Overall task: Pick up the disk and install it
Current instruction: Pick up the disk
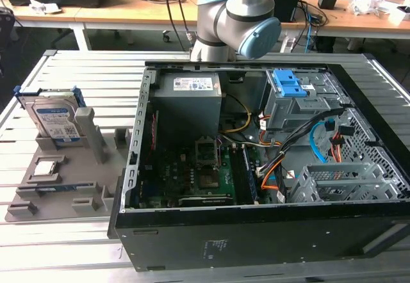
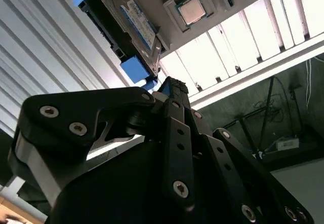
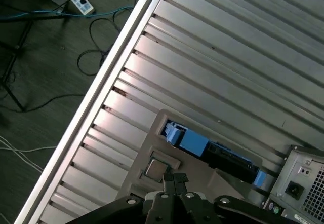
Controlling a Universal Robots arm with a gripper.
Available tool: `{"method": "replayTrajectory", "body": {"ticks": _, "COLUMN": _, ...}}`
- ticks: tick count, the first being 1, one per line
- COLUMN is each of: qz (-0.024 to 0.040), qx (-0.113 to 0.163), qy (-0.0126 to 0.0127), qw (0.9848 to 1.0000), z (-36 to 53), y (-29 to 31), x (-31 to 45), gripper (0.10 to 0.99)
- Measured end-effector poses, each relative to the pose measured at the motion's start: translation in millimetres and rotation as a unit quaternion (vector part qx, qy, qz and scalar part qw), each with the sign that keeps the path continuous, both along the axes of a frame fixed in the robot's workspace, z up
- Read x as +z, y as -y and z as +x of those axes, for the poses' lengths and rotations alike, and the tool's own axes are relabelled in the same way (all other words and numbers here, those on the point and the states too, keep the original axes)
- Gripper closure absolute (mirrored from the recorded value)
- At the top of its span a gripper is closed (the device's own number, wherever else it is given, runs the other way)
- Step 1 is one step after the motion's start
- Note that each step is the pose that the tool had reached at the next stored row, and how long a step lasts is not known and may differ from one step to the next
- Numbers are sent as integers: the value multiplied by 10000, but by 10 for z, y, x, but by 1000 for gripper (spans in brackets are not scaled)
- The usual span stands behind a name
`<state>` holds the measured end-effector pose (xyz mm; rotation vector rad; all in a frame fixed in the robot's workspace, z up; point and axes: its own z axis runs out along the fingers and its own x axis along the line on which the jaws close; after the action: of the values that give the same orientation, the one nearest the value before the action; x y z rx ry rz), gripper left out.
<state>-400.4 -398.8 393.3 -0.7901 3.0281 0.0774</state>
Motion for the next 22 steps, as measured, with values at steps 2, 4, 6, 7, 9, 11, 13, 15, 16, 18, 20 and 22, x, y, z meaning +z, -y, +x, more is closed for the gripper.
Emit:
{"method": "replayTrajectory", "body": {"ticks": 2, "qz": 0, "qx": 148, "qy": 0, "qw": 9999, "z": 0, "y": 0, "x": 0, "gripper": 980}}
{"method": "replayTrajectory", "body": {"ticks": 4, "qz": 0, "qx": 418, "qy": 0, "qw": 9991, "z": 0, "y": 0, "x": 0, "gripper": 980}}
{"method": "replayTrajectory", "body": {"ticks": 6, "qz": 0, "qx": 605, "qy": 0, "qw": 9982, "z": 0, "y": 0, "x": 0, "gripper": 980}}
{"method": "replayTrajectory", "body": {"ticks": 7, "qz": 0, "qx": 723, "qy": 0, "qw": 9974, "z": 0, "y": 0, "x": 0, "gripper": 980}}
{"method": "replayTrajectory", "body": {"ticks": 9, "qz": 0, "qx": 878, "qy": 0, "qw": 9961, "z": 0, "y": 0, "x": 0, "gripper": 980}}
{"method": "replayTrajectory", "body": {"ticks": 11, "qz": 0, "qx": 1082, "qy": 0, "qw": 9941, "z": 0, "y": 0, "x": 0, "gripper": 980}}
{"method": "replayTrajectory", "body": {"ticks": 13, "qz": 0, "qx": 1216, "qy": 0, "qw": 9926, "z": 0, "y": 0, "x": 0, "gripper": 980}}
{"method": "replayTrajectory", "body": {"ticks": 15, "qz": 0, "qx": 1386, "qy": 0, "qw": 9903, "z": 0, "y": 0, "x": 0, "gripper": 980}}
{"method": "replayTrajectory", "body": {"ticks": 16, "qz": 0, "qx": 1487, "qy": 0, "qw": 9889, "z": 0, "y": 0, "x": 0, "gripper": 980}}
{"method": "replayTrajectory", "body": {"ticks": 18, "qz": 0, "qx": 1764, "qy": 0, "qw": 9843, "z": 0, "y": 0, "x": 0, "gripper": 980}}
{"method": "replayTrajectory", "body": {"ticks": 20, "qz": 0, "qx": 1928, "qy": 0, "qw": 9812, "z": 0, "y": 0, "x": 0, "gripper": 980}}
{"method": "replayTrajectory", "body": {"ticks": 22, "qz": 0, "qx": 2087, "qy": 0, "qw": 9780, "z": 0, "y": 0, "x": 0, "gripper": 980}}
